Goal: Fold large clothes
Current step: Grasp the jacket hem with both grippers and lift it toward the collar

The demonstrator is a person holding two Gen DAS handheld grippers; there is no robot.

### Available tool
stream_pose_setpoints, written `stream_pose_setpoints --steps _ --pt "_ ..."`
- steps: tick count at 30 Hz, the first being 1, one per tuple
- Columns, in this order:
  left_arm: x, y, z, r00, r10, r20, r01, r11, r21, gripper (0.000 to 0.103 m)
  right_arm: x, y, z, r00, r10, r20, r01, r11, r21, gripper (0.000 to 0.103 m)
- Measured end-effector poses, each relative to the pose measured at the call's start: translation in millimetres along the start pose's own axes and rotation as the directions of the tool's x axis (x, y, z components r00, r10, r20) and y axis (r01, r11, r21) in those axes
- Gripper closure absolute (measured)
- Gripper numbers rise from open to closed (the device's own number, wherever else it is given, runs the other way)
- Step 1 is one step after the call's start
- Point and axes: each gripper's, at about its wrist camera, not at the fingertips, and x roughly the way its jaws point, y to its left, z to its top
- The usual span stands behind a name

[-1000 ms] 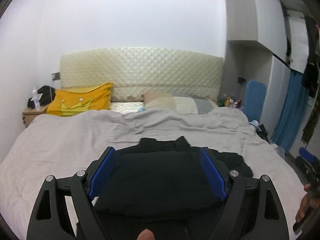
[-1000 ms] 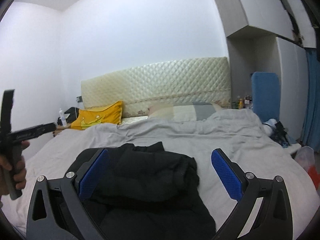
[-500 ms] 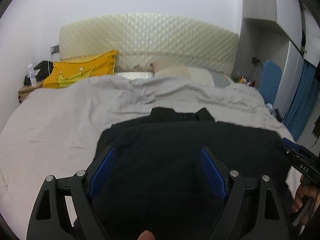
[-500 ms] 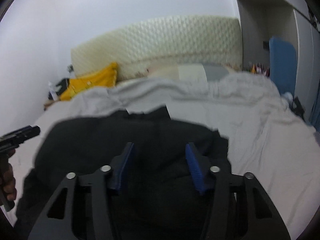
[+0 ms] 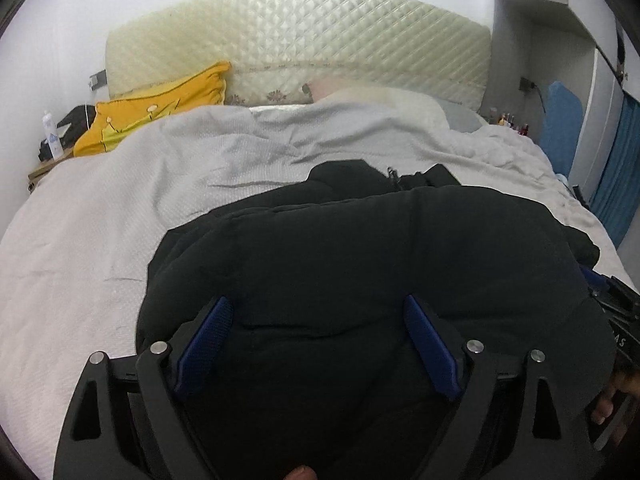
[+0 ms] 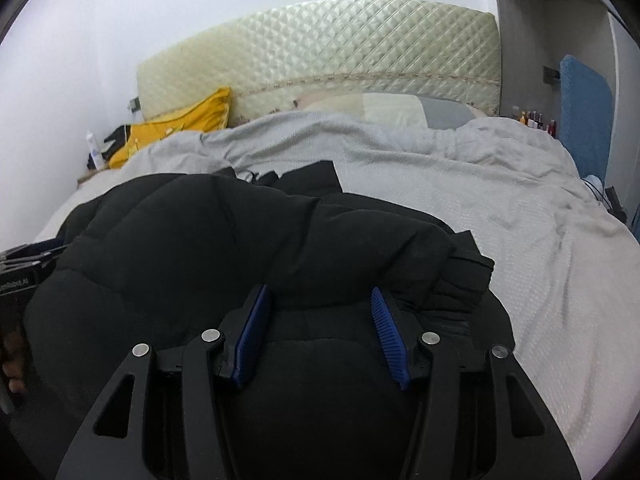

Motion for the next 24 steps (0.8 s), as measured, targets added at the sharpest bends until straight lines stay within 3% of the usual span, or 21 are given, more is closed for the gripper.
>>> stream_pose_setpoints --steps 8,12,15,21,24 --pt "30.5 -0.1 9.8 0.998 0.032 -0.056 -0.032 0.999 -0.015 0.008 32.3 -0.7 0.1 1.000 -0.022 -0.021 0.022 1.000 -0.003 0.052" --pt "21.9 -0.8 13.1 0.997 0.041 -0.061 -0.043 0.999 -0.027 0.008 32.9 2.5 5.8 0.996 -0.044 -0.077 0.043 0.999 -0.005 0.052" --pt "-3.7 3.1 12.9 0.998 0.054 -0.036 -0.055 0.998 -0.020 0.008 8.2 1.8 7.3 0.997 -0.033 -0.076 0.033 0.999 0.000 0.051" --pt "-80.0 12.6 -3.4 0.991 0.118 0.069 -0.121 0.992 0.028 0.008 -69.8 -10.6 4.1 0.999 -0.006 0.047 0.007 1.000 -0.024 0.044" --pt "-110.7 20.2 -21.3 0.980 0.164 0.114 -0.170 0.984 0.048 0.008 -99.9 -24.1 -0.4 0.999 -0.019 0.041 0.020 1.000 -0.018 0.040"
